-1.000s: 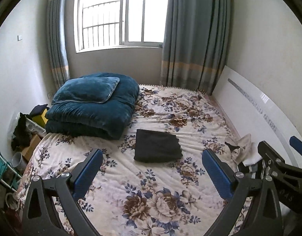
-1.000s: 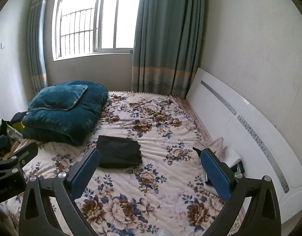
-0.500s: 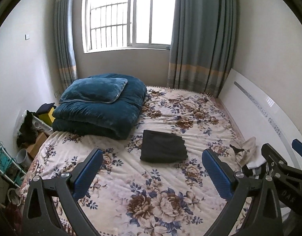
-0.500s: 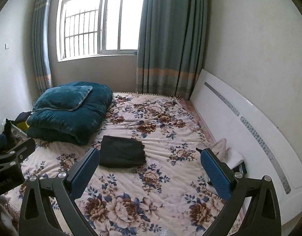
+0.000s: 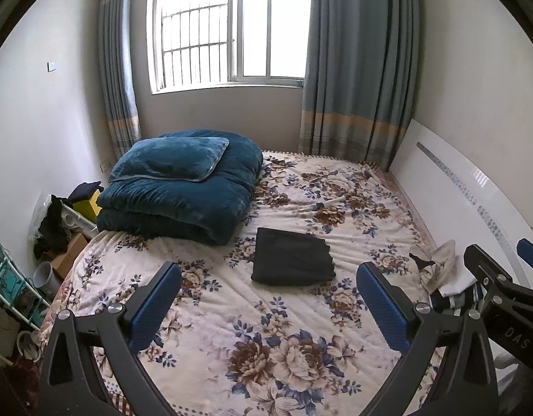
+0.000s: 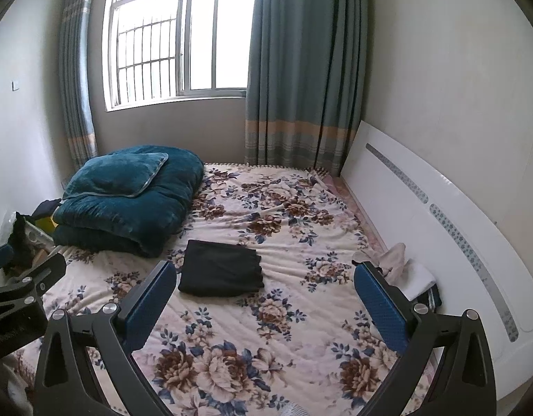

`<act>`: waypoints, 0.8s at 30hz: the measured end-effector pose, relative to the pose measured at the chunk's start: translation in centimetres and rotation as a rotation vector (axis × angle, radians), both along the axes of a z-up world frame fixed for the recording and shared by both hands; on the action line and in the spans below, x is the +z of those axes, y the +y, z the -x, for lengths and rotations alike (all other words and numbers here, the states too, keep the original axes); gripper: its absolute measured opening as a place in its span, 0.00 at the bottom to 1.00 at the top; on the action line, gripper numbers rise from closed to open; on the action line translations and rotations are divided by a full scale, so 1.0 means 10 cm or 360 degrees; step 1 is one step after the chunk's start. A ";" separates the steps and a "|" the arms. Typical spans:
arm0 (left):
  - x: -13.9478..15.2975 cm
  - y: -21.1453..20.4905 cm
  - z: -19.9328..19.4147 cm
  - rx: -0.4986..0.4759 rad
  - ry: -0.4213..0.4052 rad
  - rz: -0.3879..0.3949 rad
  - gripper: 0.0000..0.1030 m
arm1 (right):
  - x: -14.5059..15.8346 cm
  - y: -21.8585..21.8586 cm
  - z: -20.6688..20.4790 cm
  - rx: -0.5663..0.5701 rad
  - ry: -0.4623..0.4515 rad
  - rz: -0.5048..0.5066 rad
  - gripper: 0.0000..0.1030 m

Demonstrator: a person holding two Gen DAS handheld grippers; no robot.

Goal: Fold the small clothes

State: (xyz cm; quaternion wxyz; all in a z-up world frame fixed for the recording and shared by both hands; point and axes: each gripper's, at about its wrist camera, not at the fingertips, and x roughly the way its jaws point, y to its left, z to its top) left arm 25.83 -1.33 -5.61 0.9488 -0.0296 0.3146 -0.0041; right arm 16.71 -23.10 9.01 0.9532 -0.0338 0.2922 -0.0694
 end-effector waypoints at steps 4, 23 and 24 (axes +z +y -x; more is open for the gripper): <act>0.01 -0.02 0.00 0.0002 -0.0003 -0.0004 1.00 | -0.01 -0.02 0.01 0.0006 -0.0001 -0.0001 1.00; 0.08 -0.04 -0.01 0.0007 -0.0017 -0.0004 1.00 | -0.01 -0.03 0.01 0.0018 -0.0002 -0.0012 1.00; 0.07 -0.03 0.00 0.0010 -0.0015 -0.0003 1.00 | -0.01 -0.02 0.00 0.0019 -0.0005 -0.0016 1.00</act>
